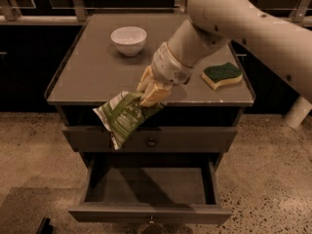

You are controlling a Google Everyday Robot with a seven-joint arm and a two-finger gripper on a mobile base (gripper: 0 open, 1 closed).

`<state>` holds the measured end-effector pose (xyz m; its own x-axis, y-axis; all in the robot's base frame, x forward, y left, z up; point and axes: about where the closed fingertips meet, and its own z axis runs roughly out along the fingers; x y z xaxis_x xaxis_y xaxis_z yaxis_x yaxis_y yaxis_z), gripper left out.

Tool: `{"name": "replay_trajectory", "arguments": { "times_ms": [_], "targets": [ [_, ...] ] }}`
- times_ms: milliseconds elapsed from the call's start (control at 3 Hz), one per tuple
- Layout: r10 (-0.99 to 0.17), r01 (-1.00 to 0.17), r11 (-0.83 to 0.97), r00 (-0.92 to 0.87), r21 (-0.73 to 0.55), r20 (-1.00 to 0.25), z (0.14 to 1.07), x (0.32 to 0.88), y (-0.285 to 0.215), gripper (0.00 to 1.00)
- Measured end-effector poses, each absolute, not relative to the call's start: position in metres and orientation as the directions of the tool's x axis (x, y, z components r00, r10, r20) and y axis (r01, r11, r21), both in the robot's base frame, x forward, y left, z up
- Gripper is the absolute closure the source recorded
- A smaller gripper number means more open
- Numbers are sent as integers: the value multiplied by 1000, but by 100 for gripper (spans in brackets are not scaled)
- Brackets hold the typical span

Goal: Pick green jalapeno chip bag from middle drawer and place on counter

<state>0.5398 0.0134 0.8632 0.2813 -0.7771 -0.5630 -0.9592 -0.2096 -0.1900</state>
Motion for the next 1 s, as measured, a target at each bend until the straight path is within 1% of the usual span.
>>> {"name": "replay_trajectory", "arguments": {
  "times_ms": [333,667,1000],
  "targets": [
    [-736,-932,-320,357,-168,-575,877,568,40,100],
    [-655,-905,-346,423,-249,-627,916,600,56,100],
    [-597,-890,-233,449,-391,-665,975,634,44,100]
  ]
}}
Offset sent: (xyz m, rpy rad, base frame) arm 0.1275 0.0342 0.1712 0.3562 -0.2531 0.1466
